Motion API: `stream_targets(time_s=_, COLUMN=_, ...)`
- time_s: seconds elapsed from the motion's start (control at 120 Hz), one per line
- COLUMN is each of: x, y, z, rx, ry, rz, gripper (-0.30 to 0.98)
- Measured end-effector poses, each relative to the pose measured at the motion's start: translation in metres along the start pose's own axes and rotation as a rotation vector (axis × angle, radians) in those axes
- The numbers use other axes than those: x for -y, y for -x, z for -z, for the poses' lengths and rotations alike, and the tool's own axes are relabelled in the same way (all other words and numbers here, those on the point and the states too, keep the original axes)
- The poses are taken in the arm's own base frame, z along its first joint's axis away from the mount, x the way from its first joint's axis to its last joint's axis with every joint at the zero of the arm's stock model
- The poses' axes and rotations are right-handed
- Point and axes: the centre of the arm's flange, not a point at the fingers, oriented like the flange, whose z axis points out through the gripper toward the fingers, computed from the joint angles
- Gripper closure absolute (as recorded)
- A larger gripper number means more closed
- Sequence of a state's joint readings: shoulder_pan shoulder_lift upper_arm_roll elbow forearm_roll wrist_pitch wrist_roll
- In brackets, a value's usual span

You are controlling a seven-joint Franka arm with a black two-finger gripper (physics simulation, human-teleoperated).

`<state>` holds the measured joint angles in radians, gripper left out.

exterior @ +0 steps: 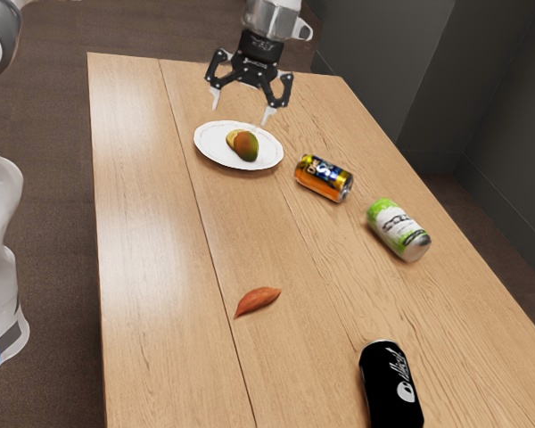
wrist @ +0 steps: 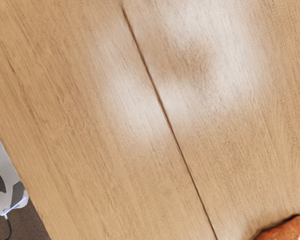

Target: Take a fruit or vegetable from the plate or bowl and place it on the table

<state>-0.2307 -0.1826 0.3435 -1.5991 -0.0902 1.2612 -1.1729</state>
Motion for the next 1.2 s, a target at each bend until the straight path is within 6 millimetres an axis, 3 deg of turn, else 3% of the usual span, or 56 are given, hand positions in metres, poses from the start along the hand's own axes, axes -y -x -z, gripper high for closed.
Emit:
stream_targets(time_s=0.1, x=0.002, y=-0.012, z=0.02, rx=-0.044, ry=0.108, rz=0.224, gripper=0.0)
stream_targets(time_s=0.233, x=0.001, y=-0.013, z=0.037, rx=-0.071, ry=0.194, rz=0.437, gripper=0.0)
stream_targets(time_s=0.35, x=0.014, y=-0.041, z=0.049, rx=-0.058, ry=0.245, rz=0.646, gripper=0.0)
stream_targets(time_s=0.467, x=0.015, y=-0.07, z=0.042, rx=-0.04, ry=0.243, rz=0.828, gripper=0.0)
stream_targets(time_s=0.625, x=0.008, y=-0.084, z=0.032, rx=-0.032, ry=0.231, rz=0.986, gripper=0.0)
stream_targets(time_s=0.825, x=0.012, y=-0.099, z=0.031, rx=-0.016, ry=0.239, rz=1.143, gripper=0.0)
stream_targets(time_s=0.958, x=0.025, y=-0.126, z=0.027, rx=0.004, ry=0.237, rz=1.268, gripper=0.0)
stream_targets(time_s=1.117, x=0.051, y=-0.174, z=0.019, rx=0.065, ry=0.227, rz=1.427, gripper=0.0)
stream_targets(time_s=1.2, x=0.066, y=-0.187, z=0.02, rx=0.087, ry=0.234, rz=1.482, gripper=0.0)
